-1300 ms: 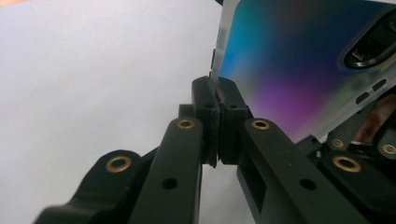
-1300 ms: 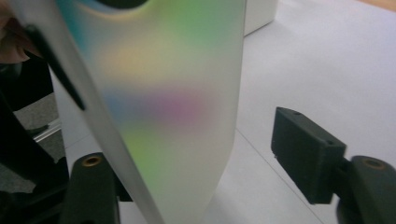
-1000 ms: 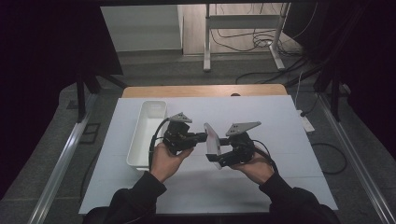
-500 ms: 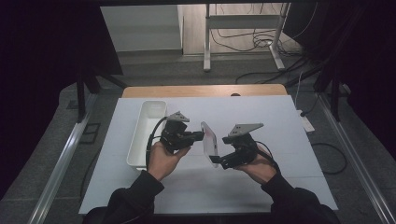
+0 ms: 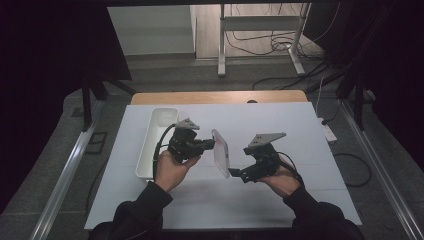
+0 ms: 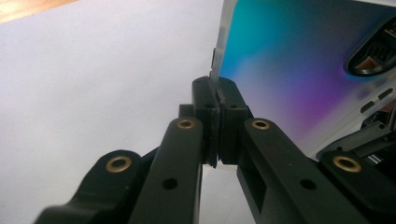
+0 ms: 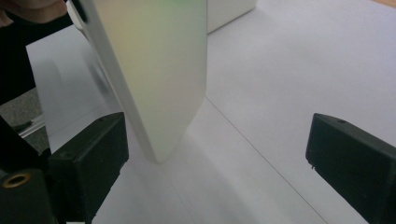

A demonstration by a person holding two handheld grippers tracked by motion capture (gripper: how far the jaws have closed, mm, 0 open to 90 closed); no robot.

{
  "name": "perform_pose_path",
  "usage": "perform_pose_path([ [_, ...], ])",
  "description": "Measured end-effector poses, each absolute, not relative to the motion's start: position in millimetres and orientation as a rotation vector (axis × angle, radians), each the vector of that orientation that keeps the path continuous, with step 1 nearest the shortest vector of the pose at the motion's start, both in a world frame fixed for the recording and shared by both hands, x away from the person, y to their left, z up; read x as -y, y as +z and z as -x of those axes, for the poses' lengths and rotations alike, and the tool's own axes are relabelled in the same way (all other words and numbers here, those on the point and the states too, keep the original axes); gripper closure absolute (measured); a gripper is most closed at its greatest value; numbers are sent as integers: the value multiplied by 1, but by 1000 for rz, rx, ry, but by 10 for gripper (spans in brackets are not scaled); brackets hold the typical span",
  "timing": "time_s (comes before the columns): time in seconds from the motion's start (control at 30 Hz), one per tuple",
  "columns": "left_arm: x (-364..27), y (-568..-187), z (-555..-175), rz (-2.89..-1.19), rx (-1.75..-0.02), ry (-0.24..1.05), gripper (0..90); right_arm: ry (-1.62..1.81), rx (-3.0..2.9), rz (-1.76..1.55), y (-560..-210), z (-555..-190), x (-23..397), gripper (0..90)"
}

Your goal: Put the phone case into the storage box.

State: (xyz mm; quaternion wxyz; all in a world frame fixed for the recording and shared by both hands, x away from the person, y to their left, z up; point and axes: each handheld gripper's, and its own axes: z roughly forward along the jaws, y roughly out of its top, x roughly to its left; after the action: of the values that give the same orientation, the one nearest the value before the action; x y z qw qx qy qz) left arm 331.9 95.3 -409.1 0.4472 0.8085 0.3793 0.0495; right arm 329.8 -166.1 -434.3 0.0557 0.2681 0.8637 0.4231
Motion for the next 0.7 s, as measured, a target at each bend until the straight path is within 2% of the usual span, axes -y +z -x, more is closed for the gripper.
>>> perform_pose_path([
  [0.7, -111, -404, -334, -1992, -972, 166, 881, 1264, -2593, -839, -433, -326, 187, 19],
])
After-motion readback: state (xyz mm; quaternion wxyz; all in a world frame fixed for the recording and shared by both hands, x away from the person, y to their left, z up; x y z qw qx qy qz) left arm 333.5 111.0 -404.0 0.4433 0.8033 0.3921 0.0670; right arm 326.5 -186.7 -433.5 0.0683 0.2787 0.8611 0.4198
